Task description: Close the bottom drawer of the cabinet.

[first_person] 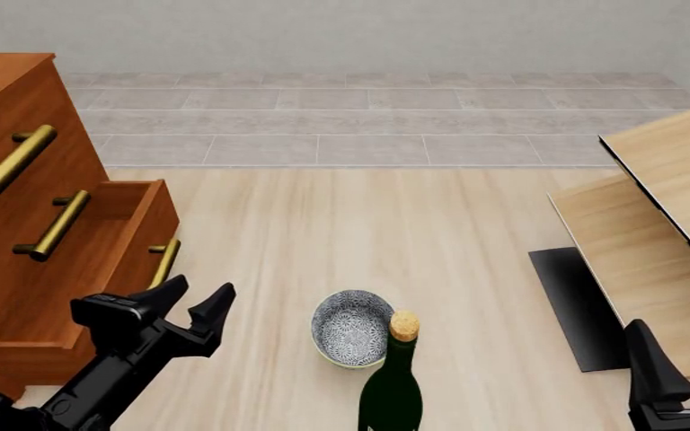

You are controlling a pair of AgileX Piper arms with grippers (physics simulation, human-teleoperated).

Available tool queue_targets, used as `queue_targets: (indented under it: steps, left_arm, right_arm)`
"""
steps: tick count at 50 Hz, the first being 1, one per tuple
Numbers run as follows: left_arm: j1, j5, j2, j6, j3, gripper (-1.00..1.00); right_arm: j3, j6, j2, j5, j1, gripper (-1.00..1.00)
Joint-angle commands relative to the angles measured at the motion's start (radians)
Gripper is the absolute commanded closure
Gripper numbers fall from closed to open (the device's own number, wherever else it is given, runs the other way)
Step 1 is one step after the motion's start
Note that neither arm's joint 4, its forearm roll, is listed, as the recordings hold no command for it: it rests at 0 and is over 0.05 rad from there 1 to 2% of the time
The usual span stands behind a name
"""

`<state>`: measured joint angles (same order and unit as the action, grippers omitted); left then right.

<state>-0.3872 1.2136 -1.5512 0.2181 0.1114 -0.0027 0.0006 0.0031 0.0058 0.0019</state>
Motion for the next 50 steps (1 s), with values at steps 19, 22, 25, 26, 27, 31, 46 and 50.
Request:
queue_targets:
  steps: [19, 22, 25, 26, 27, 31, 46, 50]
  left_arm:
    - [0.039, 0.006, -0.078, 0.002, 0.003, -1.00]
    - [0.042, 0.006, -0.081, 0.002, 0.004, -1.00]
    - [0.050, 0.006, -0.088, 0.002, 0.004, -1.00]
    - [0.053, 0.006, -0.089, 0.001, 0.004, -1.00]
    - [0.055, 0.006, -0.089, -0.001, 0.003, -1.00]
    - [0.062, 0.006, -0.095, -0.008, 0.002, -1.00]
    - [0.110, 0.006, -0.136, -0.036, 0.013, -1.00]
    - [0.122, 0.006, -0.148, -0.046, 0.020, -1.00]
  right_arm:
    - [0.001, -0.011, 0.013, 0.002, 0.013, -1.00]
    - [0.001, -0.013, 0.014, 0.002, 0.014, -1.00]
    - [0.001, -0.015, 0.017, 0.000, 0.016, -1.00]
    - [0.001, -0.015, 0.018, 0.000, 0.017, -1.00]
    - [0.001, -0.016, 0.020, -0.001, 0.017, -1.00]
    - [0.001, -0.018, 0.028, -0.007, 0.021, -1.00]
    - [0.002, -0.023, 0.043, -0.014, 0.028, -1.00]
    - [0.002, -0.022, 0.056, -0.027, 0.030, -1.00]
